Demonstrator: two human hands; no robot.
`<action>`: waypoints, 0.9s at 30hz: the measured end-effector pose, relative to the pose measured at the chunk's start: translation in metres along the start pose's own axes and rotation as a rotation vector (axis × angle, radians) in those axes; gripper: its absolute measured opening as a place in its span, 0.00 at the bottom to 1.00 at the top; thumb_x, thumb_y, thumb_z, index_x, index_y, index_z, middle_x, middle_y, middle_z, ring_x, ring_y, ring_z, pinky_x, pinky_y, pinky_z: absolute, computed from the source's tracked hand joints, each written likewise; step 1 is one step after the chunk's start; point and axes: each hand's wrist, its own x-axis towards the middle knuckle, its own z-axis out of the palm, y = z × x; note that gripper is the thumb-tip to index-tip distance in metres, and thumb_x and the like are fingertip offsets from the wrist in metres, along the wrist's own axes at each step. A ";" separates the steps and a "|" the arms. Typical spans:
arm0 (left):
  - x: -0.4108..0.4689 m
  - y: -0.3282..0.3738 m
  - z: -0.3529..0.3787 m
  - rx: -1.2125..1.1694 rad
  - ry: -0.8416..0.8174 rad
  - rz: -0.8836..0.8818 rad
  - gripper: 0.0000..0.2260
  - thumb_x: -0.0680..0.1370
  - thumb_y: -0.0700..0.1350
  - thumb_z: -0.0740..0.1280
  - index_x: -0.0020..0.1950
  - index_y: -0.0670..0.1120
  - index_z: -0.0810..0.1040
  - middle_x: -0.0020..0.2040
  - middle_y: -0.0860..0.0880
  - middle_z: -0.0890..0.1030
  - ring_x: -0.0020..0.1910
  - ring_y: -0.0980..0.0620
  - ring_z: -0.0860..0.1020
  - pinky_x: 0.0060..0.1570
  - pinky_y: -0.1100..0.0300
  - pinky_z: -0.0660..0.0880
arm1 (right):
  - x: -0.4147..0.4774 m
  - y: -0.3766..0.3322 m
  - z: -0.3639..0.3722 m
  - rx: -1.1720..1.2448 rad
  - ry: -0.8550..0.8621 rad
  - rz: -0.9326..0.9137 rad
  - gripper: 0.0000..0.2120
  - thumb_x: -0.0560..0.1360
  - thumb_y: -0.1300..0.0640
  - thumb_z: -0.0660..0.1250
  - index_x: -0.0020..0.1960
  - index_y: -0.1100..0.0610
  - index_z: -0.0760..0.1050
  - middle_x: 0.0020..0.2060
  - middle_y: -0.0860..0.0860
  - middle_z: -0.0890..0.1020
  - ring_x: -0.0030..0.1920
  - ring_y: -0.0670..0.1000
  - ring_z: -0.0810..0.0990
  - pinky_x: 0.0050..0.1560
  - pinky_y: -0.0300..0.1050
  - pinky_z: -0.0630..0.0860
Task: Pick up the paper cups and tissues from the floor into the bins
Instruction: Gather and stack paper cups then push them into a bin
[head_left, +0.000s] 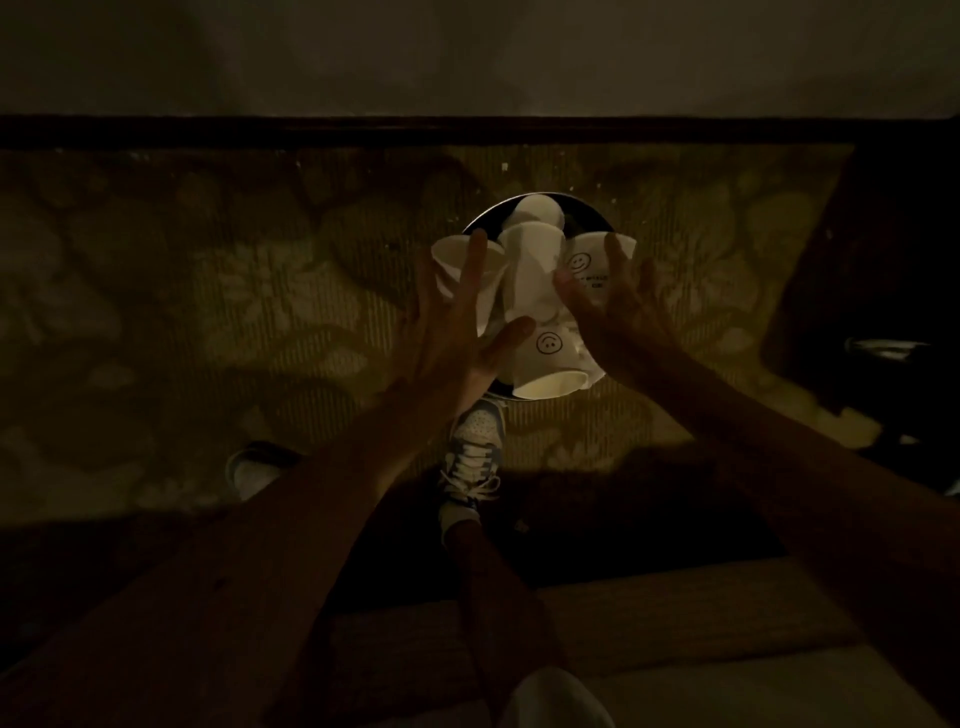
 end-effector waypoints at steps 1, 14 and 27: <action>-0.004 0.002 -0.007 -0.026 0.006 0.014 0.43 0.72 0.75 0.55 0.80 0.58 0.44 0.79 0.39 0.50 0.74 0.39 0.63 0.63 0.40 0.73 | -0.005 -0.002 -0.006 -0.044 0.003 0.002 0.40 0.75 0.29 0.55 0.79 0.45 0.46 0.78 0.58 0.49 0.77 0.64 0.53 0.70 0.70 0.60; -0.193 0.111 -0.362 0.348 0.200 0.094 0.13 0.77 0.52 0.64 0.33 0.50 0.70 0.32 0.54 0.71 0.31 0.55 0.69 0.30 0.60 0.60 | -0.269 -0.239 -0.117 -0.145 0.027 -0.623 0.09 0.75 0.49 0.68 0.47 0.55 0.75 0.41 0.50 0.81 0.44 0.53 0.79 0.43 0.44 0.72; -0.606 0.183 -0.590 0.729 0.588 -0.235 0.10 0.75 0.55 0.61 0.37 0.53 0.75 0.28 0.56 0.74 0.23 0.56 0.73 0.23 0.69 0.56 | -0.512 -0.473 -0.154 -0.549 -0.258 -1.598 0.05 0.77 0.50 0.66 0.51 0.49 0.72 0.44 0.42 0.72 0.44 0.46 0.75 0.41 0.39 0.68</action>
